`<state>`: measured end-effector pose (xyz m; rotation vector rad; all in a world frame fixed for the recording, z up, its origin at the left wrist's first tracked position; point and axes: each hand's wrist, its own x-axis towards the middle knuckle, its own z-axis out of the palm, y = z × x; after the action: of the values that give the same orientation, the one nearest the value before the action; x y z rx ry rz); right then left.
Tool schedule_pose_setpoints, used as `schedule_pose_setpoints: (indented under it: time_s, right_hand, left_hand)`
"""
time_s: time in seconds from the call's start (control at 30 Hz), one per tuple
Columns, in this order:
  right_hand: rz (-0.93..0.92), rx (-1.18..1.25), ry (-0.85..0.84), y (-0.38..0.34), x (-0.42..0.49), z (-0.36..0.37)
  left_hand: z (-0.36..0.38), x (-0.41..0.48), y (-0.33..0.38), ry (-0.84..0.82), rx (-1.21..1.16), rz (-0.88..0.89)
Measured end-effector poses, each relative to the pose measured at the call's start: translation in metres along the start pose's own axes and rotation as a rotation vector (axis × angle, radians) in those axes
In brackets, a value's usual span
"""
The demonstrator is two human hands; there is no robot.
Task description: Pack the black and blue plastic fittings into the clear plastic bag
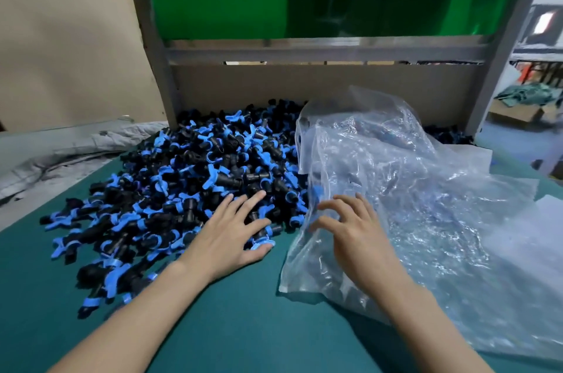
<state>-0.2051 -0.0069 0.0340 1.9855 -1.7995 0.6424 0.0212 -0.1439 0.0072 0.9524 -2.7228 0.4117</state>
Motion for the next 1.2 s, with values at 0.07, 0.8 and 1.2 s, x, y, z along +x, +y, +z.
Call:
schedule_pose_setpoints:
  time_s: [0.07,0.8,1.2]
  right_hand:
    - [0.009,0.023,-0.044,-0.002,0.001,-0.012]
    - [-0.038,0.264,-0.078,-0.017,-0.018,-0.006]
    - [0.255,0.908,0.257,-0.020,-0.017,-0.017]
  left_hand:
    - [-0.001,-0.004,0.003,0.044,-0.009,0.007]
    - [0.000,-0.028,0.041,0.194,-0.141,-0.400]
    - [0.001,-0.021,0.034,0.164,-0.164,-0.286]
